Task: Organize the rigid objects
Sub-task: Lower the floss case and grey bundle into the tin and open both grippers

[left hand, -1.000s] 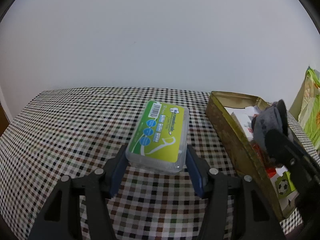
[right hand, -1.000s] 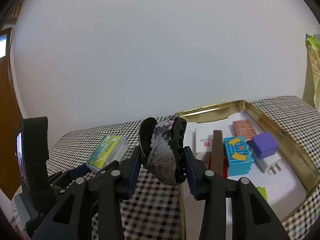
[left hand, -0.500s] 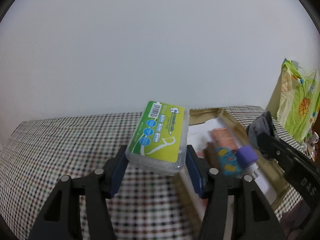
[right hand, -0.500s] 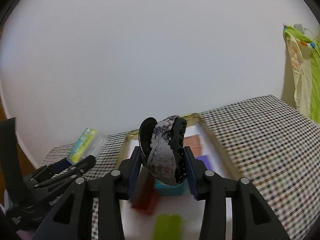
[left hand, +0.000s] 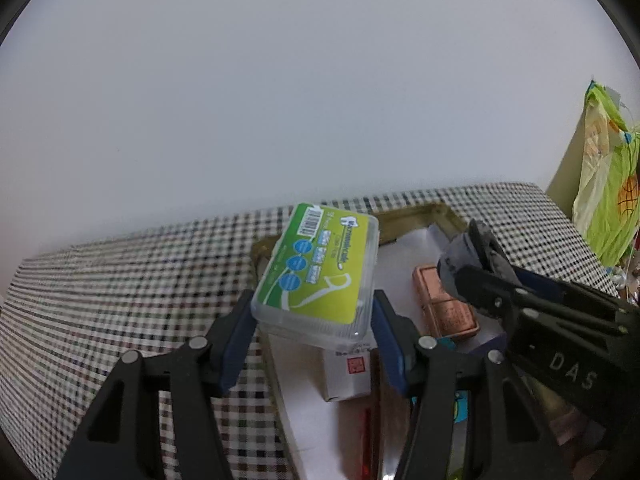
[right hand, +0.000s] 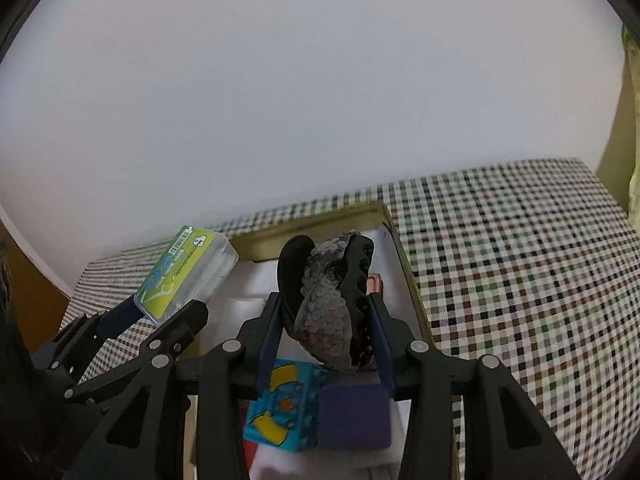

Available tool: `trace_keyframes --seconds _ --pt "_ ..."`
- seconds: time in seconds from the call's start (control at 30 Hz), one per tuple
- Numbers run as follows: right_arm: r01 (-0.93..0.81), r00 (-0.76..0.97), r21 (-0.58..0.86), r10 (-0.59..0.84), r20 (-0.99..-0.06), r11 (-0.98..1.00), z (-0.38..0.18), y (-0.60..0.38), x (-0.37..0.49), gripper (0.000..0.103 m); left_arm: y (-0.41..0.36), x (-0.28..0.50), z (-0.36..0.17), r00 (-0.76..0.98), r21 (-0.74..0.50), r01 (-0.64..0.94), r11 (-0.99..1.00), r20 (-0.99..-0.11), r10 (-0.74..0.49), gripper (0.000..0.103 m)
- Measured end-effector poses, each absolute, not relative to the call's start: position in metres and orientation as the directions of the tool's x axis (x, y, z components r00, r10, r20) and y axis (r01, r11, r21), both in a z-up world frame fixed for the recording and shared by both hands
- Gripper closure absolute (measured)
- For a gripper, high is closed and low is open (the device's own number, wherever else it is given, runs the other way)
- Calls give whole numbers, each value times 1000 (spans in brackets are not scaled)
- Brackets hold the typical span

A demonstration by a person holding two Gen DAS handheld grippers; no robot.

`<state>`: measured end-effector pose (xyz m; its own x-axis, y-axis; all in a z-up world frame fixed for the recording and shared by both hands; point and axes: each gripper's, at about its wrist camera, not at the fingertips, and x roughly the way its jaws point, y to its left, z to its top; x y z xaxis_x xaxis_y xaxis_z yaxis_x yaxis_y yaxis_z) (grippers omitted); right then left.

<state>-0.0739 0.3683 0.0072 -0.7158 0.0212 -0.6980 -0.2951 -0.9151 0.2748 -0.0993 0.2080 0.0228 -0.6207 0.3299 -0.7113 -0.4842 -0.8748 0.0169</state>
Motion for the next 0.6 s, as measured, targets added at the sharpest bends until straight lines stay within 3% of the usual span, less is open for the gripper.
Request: trace_keyframes --seconds 0.2,0.23,0.3,0.43,0.6 --pt "-286 -668 323 -54 -742 -902 -9 364 -86 56 212 -105 7 -611 49 -479 -877 -736 292 45" --pt "-284 -672 344 -70 -738 -895 -10 365 -86 54 216 -104 9 -607 46 -486 -873 -736 299 39" --pt "-284 -674 355 -77 -734 -891 -10 363 -86 33 215 -104 10 -600 43 -495 -868 -740 305 25" --pt "-283 -695 353 -63 -716 -892 5 360 -77 31 212 -100 18 -639 37 -482 -875 -698 323 5" --pt "-296 -747 333 0 -664 -895 34 359 -55 28 205 -79 37 -718 73 -458 -886 -618 320 2"
